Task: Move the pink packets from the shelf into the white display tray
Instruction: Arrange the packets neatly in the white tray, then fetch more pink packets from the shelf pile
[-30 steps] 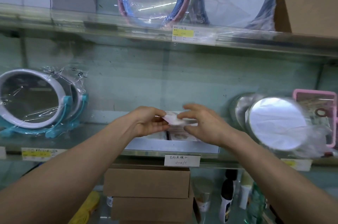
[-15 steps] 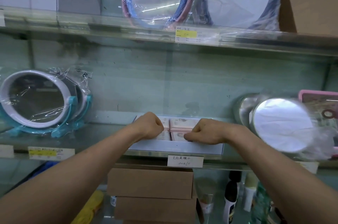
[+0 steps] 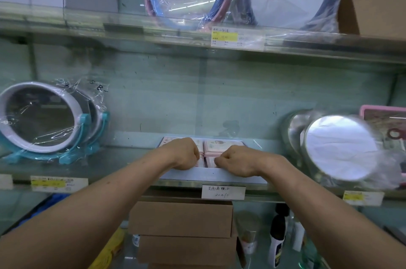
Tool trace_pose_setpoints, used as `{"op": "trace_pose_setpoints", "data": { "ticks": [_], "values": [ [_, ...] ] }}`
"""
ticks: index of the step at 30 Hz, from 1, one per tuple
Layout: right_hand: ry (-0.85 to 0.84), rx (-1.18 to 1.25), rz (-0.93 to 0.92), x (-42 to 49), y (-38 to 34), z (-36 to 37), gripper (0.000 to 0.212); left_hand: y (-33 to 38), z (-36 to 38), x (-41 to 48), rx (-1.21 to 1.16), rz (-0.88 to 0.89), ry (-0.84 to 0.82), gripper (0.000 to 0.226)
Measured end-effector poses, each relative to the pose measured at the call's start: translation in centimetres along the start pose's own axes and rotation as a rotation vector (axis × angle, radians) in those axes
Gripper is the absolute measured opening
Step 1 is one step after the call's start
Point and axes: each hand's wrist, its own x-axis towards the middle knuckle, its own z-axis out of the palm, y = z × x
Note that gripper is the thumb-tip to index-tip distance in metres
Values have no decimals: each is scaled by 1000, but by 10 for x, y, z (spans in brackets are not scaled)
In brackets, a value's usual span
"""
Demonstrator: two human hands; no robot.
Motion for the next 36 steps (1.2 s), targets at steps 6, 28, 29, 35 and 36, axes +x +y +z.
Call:
{"op": "trace_pose_setpoints", "data": {
  "ticks": [6,28,29,35,36],
  "values": [
    [39,-106,29,28,-1,3,38,-6,12,14,166,25,33,47],
    [45,-19,19,12,-21,3,28,5,2,6,227,23,7,32],
    [60,-15,13,10,-22,5,29,9,1,4,234,5,0,32],
    [73,48,-78,-14,-15,14,43,25,-5,-21,106,-137,-24,33],
    [66,55,-94,-19,-14,14,40,24,-4,-26,74,-149,-9,33]
  ]
}}
